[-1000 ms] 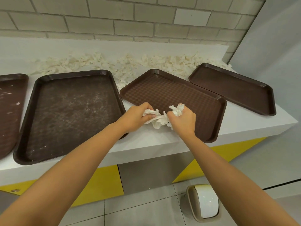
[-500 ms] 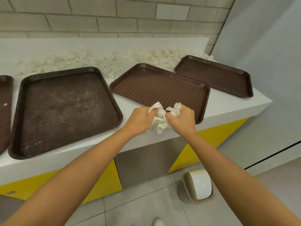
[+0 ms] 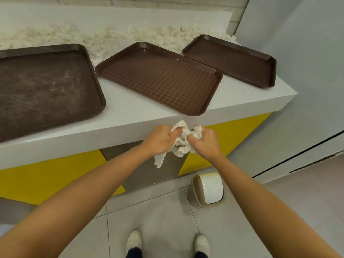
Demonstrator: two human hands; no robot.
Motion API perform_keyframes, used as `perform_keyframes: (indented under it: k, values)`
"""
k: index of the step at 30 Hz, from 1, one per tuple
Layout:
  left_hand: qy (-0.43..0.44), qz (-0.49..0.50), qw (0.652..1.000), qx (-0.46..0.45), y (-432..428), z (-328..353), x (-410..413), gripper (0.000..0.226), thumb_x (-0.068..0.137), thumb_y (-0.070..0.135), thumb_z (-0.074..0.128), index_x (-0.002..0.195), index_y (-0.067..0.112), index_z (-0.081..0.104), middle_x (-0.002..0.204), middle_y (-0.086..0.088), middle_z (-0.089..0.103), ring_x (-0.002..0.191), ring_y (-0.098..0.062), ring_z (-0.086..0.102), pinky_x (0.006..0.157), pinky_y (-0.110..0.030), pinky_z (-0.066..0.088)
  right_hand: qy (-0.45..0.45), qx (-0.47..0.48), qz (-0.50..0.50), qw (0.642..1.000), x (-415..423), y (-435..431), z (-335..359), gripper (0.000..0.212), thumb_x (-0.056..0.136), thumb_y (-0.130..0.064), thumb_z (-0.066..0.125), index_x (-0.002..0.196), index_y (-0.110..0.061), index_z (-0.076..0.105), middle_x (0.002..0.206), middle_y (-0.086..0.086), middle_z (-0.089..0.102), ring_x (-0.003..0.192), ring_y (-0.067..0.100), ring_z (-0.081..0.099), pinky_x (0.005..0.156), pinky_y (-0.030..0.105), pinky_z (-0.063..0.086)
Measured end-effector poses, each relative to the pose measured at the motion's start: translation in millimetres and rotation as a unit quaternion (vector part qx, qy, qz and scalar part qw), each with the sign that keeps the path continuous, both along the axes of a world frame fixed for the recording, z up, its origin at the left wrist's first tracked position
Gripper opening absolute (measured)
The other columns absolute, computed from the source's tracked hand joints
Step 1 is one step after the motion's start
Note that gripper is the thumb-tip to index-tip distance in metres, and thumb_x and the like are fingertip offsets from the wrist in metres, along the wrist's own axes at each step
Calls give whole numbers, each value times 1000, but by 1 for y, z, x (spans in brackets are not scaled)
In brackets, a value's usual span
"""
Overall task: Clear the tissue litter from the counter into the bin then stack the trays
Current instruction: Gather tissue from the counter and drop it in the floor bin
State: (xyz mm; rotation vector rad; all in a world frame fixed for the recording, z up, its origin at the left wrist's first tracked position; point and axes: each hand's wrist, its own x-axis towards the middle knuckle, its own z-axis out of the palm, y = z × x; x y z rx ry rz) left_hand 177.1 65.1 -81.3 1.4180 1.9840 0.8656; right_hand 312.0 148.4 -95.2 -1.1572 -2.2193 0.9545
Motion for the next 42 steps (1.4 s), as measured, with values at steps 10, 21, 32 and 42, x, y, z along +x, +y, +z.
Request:
perform_keyframes:
  k: [10,21,32,42]
  values:
    - [-37,90,991,-95,47,-89,121,52,100,38,33,62,8,53,59,-3,55,62,-19,52,55,-25,36,-57,-76,65,993,122,66,-64,24,66,-31,52,52,-23,34,49,-9,38,49,8,36,48,28,27]
    - [-87,160,969,-164,87,-176,207,53,99,38,37,53,13,41,51,-1,39,62,-23,43,53,-32,27,-115,-172,21,978,193,105,-140,32,81,-15,63,58,-16,41,55,-6,44,52,10,39,51,28,31]
    - [-109,169,950,-240,118,-294,243,54,97,47,34,67,6,50,62,-7,50,65,-21,49,50,-24,30,-155,-228,-43,960,221,127,-249,24,80,-20,64,98,-5,62,84,4,66,77,19,59,64,22,41]
    - [-242,232,911,-239,139,-452,263,50,95,48,41,63,11,45,58,-1,46,55,-11,45,53,-20,35,-150,-322,-100,929,228,133,-428,19,85,-23,62,101,-15,60,89,-1,61,84,18,58,75,27,47]
